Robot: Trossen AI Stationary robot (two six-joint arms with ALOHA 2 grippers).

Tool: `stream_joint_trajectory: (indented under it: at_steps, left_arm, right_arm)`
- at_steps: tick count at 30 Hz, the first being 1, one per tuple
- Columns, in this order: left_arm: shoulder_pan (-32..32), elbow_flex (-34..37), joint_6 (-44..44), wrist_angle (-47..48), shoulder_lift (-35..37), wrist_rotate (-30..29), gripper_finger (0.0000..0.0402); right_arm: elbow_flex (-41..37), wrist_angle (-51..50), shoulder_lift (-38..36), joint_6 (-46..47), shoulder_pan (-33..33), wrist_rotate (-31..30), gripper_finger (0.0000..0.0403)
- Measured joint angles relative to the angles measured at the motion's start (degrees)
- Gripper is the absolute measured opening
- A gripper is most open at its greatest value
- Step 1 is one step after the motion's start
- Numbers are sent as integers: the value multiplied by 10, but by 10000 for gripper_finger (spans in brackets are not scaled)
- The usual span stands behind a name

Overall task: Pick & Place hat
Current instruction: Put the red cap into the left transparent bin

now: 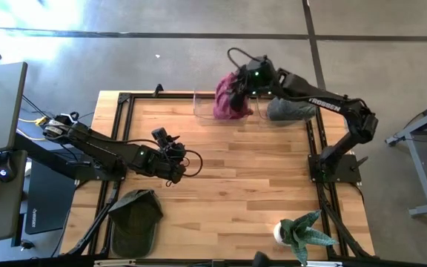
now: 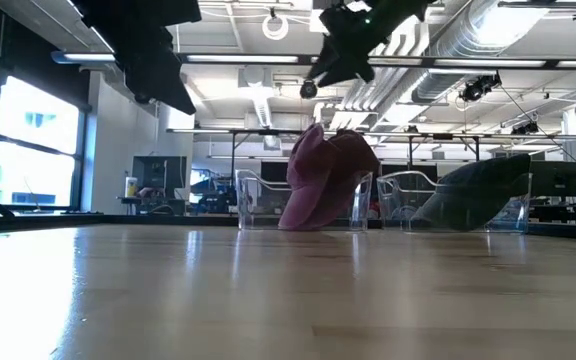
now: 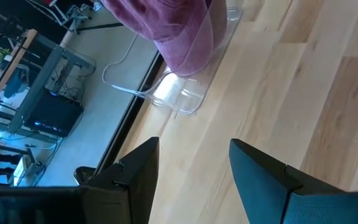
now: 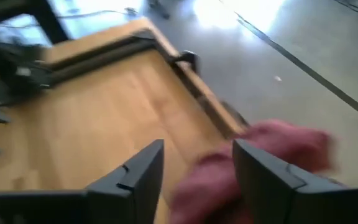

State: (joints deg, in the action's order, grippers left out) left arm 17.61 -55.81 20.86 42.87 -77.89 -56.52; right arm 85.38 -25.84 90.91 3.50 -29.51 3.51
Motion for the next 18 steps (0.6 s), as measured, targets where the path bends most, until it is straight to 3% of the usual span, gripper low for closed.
stream_joint_trajectory:
  at_steps: [9, 14, 18]
  left_arm:
    - [0, 0, -8, -13, 0, 0, 188]
    - [0, 0, -11, -13, 0, 1, 188]
    - [0, 0, -11, -13, 0, 5, 188]
  right_arm:
    - [0, 72, 98, -9, 20, 9, 13]
    - [0, 24, 149, -6, 5, -13, 27]
    - [0, -58, 156, 6, -2, -109, 23]
